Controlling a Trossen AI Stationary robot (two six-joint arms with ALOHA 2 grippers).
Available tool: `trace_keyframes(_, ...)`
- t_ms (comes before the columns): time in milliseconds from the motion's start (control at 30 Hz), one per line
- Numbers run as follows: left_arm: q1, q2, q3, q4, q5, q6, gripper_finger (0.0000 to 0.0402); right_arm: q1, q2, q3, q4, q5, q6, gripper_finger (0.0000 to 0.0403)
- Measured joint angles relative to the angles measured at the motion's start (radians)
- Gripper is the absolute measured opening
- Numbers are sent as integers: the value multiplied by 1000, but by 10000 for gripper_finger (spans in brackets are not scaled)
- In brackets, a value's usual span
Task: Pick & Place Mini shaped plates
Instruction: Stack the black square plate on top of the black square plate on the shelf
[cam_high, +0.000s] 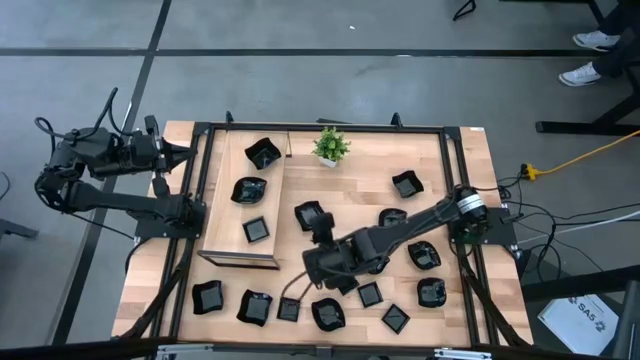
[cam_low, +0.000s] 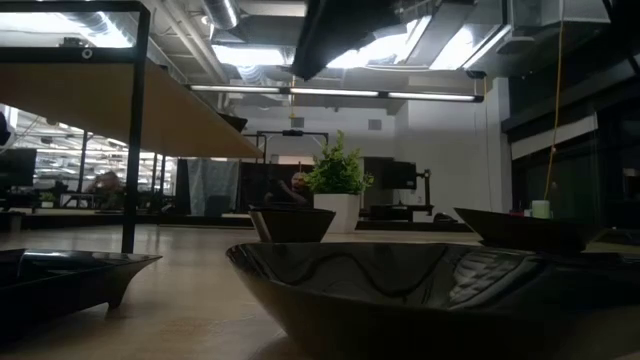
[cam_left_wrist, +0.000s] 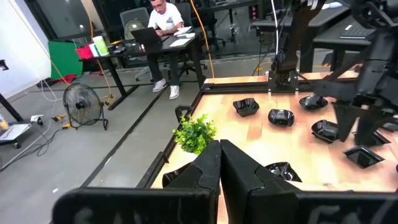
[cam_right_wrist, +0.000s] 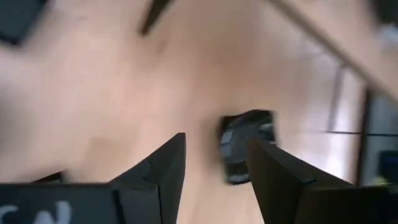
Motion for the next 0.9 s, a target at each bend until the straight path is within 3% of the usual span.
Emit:
trace_keyframes(333, 0, 0, 0, 0, 0, 0, 4, 85, 0, 0, -51, -225, 148, 165)
trace_keyframes(900, 0, 0, 0, 0, 0, 0, 4, 187, 51, -1, -85, -260, 280, 165)
